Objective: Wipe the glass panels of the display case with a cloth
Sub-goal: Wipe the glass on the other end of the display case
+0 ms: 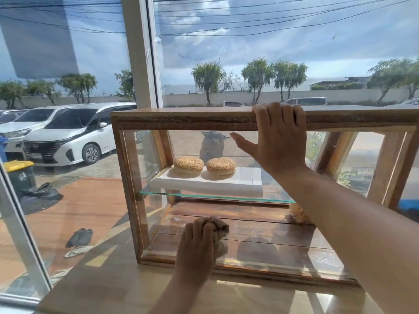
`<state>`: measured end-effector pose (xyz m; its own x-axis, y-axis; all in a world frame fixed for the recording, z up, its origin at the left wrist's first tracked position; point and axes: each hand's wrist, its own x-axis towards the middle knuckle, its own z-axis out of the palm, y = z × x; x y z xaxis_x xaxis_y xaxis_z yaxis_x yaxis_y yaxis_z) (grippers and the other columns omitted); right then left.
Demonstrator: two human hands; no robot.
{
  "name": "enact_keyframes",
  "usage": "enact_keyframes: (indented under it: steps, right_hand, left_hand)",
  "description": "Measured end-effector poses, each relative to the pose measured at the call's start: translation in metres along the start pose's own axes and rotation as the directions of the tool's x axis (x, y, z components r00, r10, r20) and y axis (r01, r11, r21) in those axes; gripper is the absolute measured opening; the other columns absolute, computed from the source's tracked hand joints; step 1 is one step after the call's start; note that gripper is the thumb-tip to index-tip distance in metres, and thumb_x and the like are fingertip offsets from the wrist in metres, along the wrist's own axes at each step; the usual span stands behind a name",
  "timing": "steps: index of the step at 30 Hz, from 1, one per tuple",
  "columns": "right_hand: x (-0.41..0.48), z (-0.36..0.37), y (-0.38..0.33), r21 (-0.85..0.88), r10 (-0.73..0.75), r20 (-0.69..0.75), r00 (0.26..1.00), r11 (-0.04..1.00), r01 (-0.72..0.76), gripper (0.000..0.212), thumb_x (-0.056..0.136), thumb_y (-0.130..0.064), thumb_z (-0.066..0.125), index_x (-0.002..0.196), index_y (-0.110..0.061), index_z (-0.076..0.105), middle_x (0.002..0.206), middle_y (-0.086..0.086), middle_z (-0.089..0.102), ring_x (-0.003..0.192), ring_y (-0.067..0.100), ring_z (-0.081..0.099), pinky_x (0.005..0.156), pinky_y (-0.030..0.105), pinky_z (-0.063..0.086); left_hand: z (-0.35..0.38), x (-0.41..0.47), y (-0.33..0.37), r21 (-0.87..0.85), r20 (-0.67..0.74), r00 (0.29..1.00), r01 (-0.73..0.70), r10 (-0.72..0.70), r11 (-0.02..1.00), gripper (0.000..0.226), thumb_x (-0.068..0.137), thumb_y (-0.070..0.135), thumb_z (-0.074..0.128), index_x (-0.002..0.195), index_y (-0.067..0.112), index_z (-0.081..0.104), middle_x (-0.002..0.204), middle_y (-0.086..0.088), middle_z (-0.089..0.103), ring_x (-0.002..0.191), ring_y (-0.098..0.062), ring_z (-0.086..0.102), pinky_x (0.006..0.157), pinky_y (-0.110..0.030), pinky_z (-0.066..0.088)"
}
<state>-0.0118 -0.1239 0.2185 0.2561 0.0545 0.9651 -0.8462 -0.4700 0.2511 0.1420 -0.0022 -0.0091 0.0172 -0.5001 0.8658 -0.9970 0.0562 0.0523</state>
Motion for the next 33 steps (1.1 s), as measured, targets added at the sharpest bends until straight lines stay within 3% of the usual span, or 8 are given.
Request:
enact_keyframes:
  steps: [3, 7, 11, 20, 25, 29, 31, 33]
  right_hand:
    - [-0.001, 0.000, 0.006, -0.004, -0.030, 0.041, 0.999, 1.000, 0.031, 0.060, 0.100, -0.061, 0.039, 0.120, -0.006, 0.056, 0.105, 0.014, 0.056, 0.095, 0.033, 0.051, 0.091, 0.046, 0.036]
    - [-0.002, -0.006, 0.014, 0.031, -0.142, 0.137, 0.980, 0.990, 0.139, 0.061, 0.102, -0.054, 0.040, 0.138, -0.006, 0.047, 0.115, 0.014, 0.056, 0.101, 0.034, 0.051, 0.093, 0.046, 0.036]
    - [0.004, -0.016, 0.042, 0.084, -0.308, 0.202, 0.930, 0.951, 0.297, 0.064, 0.101, -0.050, 0.045, 0.149, -0.009, 0.039, 0.124, 0.013, 0.056, 0.109, 0.033, 0.053, 0.096, 0.043, 0.037]
    - [0.000, -0.021, 0.045, 0.057, -0.244, 0.212, 0.946, 0.970, 0.237, 0.061, 0.103, -0.046, 0.045, 0.151, -0.011, 0.034, 0.122, 0.015, 0.053, 0.106, 0.036, 0.050, 0.095, 0.047, 0.034]
    - [-0.005, -0.026, 0.032, 0.095, -0.183, 0.269, 0.946, 0.982, 0.163, 0.059, 0.103, -0.043, 0.045, 0.152, -0.012, 0.033, 0.134, 0.016, 0.049, 0.121, 0.037, 0.046, 0.107, 0.049, 0.030]
    - [0.003, -0.031, 0.027, 0.099, -0.078, 0.301, 0.950, 0.994, 0.050, 0.062, 0.102, -0.044, 0.044, 0.154, -0.013, 0.028, 0.144, 0.017, 0.041, 0.135, 0.037, 0.035, 0.118, 0.052, 0.016]
    - [0.006, -0.033, 0.024, 0.122, -0.063, 0.343, 0.937, 0.992, 0.022, 0.067, 0.101, -0.045, 0.046, 0.156, -0.014, 0.024, 0.149, 0.019, 0.035, 0.141, 0.038, 0.028, 0.121, 0.054, 0.013]
    - [-0.004, -0.038, 0.018, 0.160, -0.087, 0.383, 0.919, 0.987, 0.026, 0.071, 0.100, -0.044, 0.047, 0.158, -0.014, 0.019, 0.158, 0.020, 0.025, 0.148, 0.038, 0.018, 0.122, 0.055, 0.011]
  left_hand:
    - [-0.025, 0.080, 0.007, -0.024, -0.191, 0.978, 0.079, -0.082, 0.997, 0.016, 0.088, 0.019, 0.053, 0.098, 0.006, 0.055, 0.100, -0.014, 0.055, 0.084, -0.028, 0.049, 0.074, -0.040, 0.046]
    - [-0.057, 0.154, 0.011, 0.040, -0.290, 0.953, 0.105, -0.089, 0.994, 0.019, 0.090, 0.018, 0.055, 0.099, 0.001, 0.054, 0.103, -0.020, 0.053, 0.087, -0.035, 0.049, 0.074, -0.045, 0.046]
    - [-0.069, 0.172, 0.016, 0.054, -0.296, 0.951, 0.110, -0.090, 0.992, 0.021, 0.088, 0.022, 0.060, 0.102, 0.006, 0.058, 0.108, -0.020, 0.052, 0.092, -0.035, 0.048, 0.077, -0.044, 0.044]
    - [-0.054, 0.150, 0.027, 0.055, -0.210, 0.975, -0.063, 0.073, 0.996, 0.036, 0.089, 0.021, 0.058, 0.125, 0.018, 0.060, 0.124, -0.011, 0.053, 0.110, -0.031, 0.048, 0.092, -0.040, 0.045]
    - [-0.040, 0.085, 0.013, 0.030, -0.021, 0.978, -0.207, 0.208, 0.978, 0.041, 0.084, 0.023, 0.068, 0.123, 0.020, 0.057, 0.127, 0.003, 0.055, 0.115, -0.024, 0.050, 0.089, -0.036, 0.047]
    - [-0.027, 0.028, 0.009, -0.029, 0.272, 0.924, -0.270, 0.268, 0.962, 0.028, 0.076, 0.025, 0.068, 0.104, 0.022, 0.067, 0.109, 0.007, 0.064, 0.096, -0.019, 0.059, 0.079, -0.033, 0.052]
    - [-0.021, -0.004, 0.013, -0.058, 0.466, 0.859, -0.211, 0.213, 0.976, 0.022, 0.084, 0.031, 0.054, 0.100, 0.024, 0.068, 0.107, 0.009, 0.065, 0.097, -0.016, 0.057, 0.084, -0.034, 0.050]
    - [-0.020, -0.037, 0.020, -0.033, 0.530, 0.845, -0.060, 0.068, 0.998, 0.032, 0.089, 0.045, 0.041, 0.100, 0.029, 0.066, 0.113, 0.016, 0.063, 0.105, -0.012, 0.055, 0.089, -0.040, 0.049]
